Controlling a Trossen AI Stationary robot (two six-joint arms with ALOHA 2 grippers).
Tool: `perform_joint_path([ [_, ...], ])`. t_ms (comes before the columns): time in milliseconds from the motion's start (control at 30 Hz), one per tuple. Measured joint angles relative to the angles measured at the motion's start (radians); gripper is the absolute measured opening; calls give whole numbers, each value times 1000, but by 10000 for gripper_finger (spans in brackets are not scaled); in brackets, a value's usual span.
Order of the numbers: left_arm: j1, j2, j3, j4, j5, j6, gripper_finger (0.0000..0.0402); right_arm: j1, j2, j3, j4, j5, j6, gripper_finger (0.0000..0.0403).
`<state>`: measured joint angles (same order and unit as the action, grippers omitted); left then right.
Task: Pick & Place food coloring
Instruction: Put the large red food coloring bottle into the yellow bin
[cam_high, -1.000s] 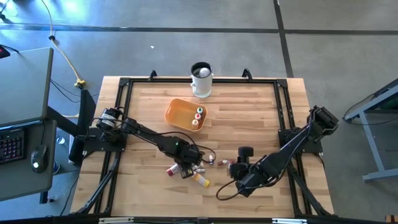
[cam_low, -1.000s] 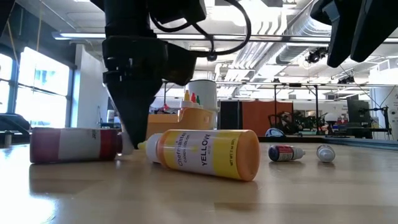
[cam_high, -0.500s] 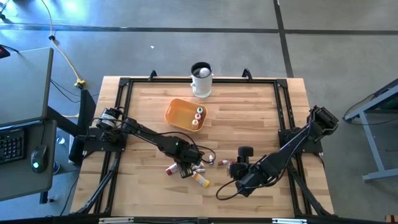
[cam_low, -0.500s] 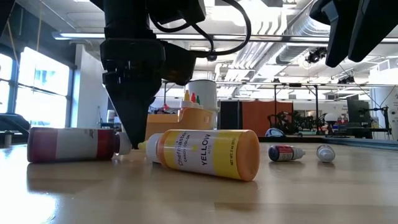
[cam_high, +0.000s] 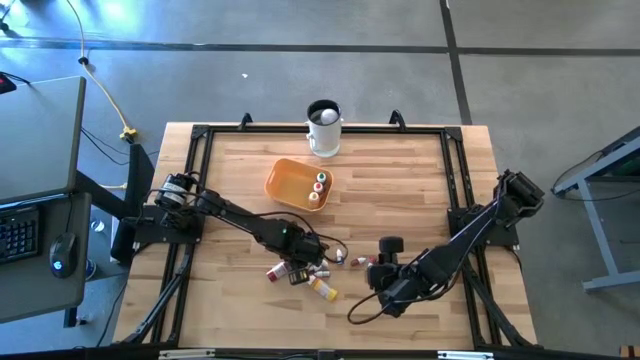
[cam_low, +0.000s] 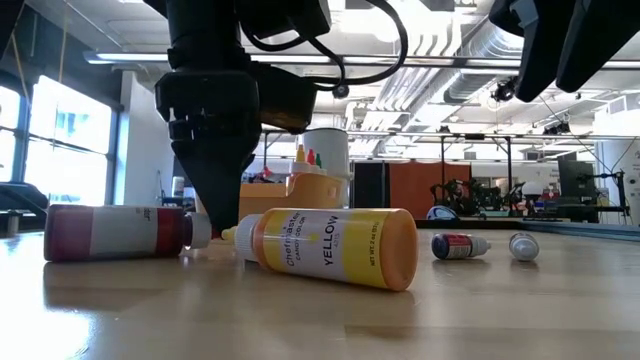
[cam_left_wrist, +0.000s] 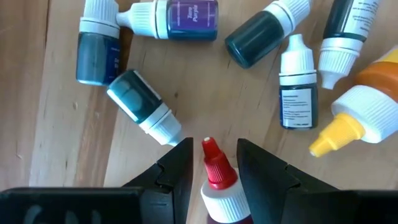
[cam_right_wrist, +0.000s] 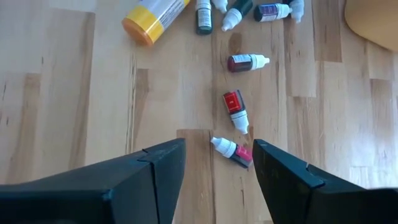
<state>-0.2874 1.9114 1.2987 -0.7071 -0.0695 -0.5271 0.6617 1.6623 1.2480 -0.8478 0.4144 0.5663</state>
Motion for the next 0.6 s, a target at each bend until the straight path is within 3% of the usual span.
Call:
perform_joint_path([
  [300,0,0,0,0,0,4,129,0,0,0,0,2,-1,181],
  [600,2,0,4,-6,-101,-45,211,0,0,0,1,3,-7,181],
])
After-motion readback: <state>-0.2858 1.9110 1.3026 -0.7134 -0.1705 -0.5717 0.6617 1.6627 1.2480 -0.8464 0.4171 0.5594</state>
